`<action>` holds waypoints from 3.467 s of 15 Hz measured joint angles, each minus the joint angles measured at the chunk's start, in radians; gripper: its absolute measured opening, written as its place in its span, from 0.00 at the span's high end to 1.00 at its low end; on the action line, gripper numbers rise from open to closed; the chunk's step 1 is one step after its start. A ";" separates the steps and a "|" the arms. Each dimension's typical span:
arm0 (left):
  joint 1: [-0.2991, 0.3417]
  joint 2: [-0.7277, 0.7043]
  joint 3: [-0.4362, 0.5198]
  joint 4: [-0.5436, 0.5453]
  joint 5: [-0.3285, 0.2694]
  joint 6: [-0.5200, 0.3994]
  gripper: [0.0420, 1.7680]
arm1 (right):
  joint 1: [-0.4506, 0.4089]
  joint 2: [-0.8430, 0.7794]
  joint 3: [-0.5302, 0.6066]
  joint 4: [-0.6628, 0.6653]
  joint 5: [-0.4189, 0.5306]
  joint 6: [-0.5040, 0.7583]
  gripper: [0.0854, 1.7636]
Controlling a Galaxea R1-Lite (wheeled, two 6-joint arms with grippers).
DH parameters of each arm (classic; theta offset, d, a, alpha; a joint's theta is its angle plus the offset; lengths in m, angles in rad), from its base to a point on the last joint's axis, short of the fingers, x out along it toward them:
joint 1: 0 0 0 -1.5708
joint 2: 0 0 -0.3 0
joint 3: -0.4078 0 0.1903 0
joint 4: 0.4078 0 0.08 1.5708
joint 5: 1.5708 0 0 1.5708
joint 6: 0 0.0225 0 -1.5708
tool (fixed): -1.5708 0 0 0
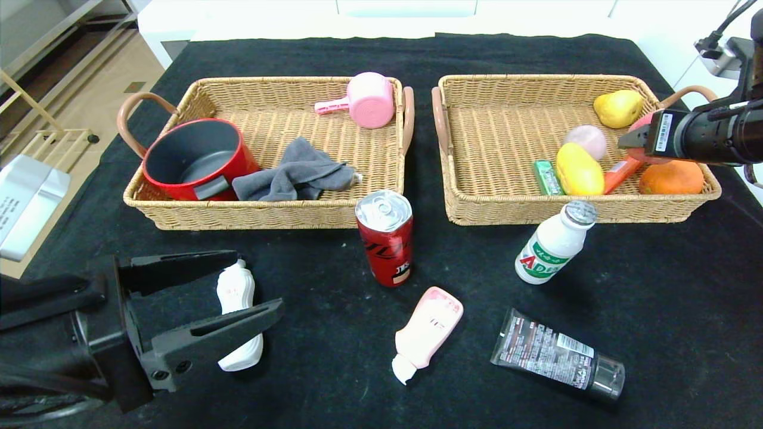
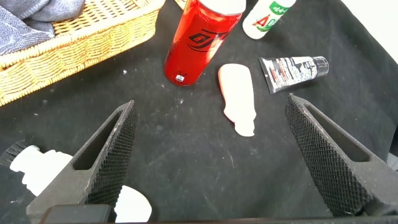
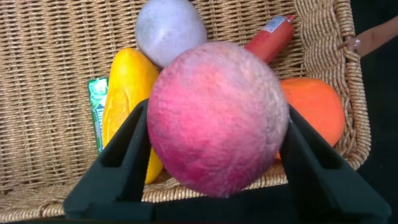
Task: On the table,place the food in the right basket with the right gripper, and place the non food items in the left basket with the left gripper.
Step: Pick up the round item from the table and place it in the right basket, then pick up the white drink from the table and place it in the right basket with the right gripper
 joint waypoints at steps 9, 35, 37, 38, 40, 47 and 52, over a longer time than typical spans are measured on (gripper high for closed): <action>0.011 -0.002 -0.001 0.000 0.000 0.006 0.03 | 0.017 -0.028 0.046 0.006 0.001 0.000 0.11; 0.016 -0.003 0.003 0.004 -0.001 0.021 0.03 | 0.513 -0.570 0.950 -0.351 0.059 -0.177 0.04; 0.016 -0.002 0.004 0.004 -0.001 0.021 0.03 | 0.521 -0.538 0.953 -0.433 0.032 -0.177 0.04; 0.016 -0.003 0.004 0.004 -0.001 0.021 0.03 | 0.524 -0.517 0.954 -0.472 0.014 -0.176 0.04; 0.017 -0.003 0.003 0.002 -0.001 0.021 0.03 | 0.525 -0.475 0.955 -0.530 -0.011 -0.174 0.04; 0.016 -0.009 0.003 0.002 -0.001 0.022 0.03 | 0.526 -0.349 0.946 -0.719 -0.074 -0.167 0.04; 0.016 -0.018 0.002 0.004 -0.001 0.023 0.03 | 0.526 -0.303 0.943 -0.750 -0.080 -0.167 0.04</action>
